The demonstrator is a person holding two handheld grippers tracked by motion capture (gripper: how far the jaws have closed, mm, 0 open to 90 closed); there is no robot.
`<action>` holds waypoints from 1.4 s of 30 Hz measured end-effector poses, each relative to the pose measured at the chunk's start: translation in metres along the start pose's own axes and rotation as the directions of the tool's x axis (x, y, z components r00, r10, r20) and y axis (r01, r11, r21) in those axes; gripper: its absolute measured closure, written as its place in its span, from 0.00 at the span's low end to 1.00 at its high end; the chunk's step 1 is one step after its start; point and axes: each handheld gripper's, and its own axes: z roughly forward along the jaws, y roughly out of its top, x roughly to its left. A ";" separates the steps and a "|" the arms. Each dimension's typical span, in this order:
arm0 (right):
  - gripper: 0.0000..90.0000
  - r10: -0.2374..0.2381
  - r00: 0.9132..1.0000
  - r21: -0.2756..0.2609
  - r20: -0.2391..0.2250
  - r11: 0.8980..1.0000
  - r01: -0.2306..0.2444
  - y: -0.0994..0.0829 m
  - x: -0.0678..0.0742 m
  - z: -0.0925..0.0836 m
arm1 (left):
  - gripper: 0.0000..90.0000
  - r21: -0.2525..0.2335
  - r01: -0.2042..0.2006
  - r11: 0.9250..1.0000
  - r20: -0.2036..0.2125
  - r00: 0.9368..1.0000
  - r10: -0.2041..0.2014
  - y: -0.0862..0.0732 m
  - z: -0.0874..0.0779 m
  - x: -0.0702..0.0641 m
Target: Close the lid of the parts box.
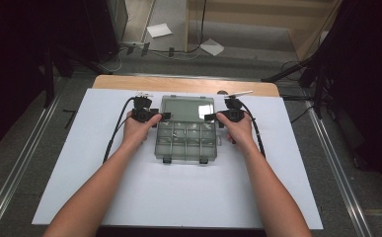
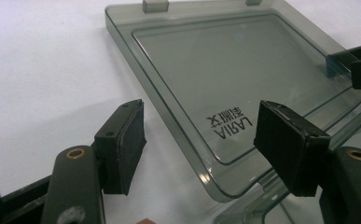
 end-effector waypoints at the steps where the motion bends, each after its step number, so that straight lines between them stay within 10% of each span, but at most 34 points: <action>1: 0.54 -0.012 1.000 -0.006 0.006 1.000 0.012 0.000 0.000 -0.001 | 0.36 -0.003 0.003 1.000 0.006 1.000 -0.003 0.000 0.001 0.000; 18: 0.89 -0.047 0.998 -0.100 0.033 0.994 0.050 -0.002 0.002 -0.019 | 0.55 -0.054 -0.049 0.997 -0.014 0.999 0.048 0.005 -0.010 -0.007; 29: 0.94 -0.133 0.983 -0.162 0.125 0.975 0.153 -0.009 0.015 -0.026 | 0.87 -0.093 -0.053 0.994 -0.001 0.999 0.053 0.009 -0.033 0.000; 42: 0.88 -0.142 0.983 -0.212 0.116 0.963 0.165 -0.008 0.018 -0.036 | 0.93 -0.156 -0.101 0.983 -0.026 0.995 0.098 0.007 -0.037 -0.008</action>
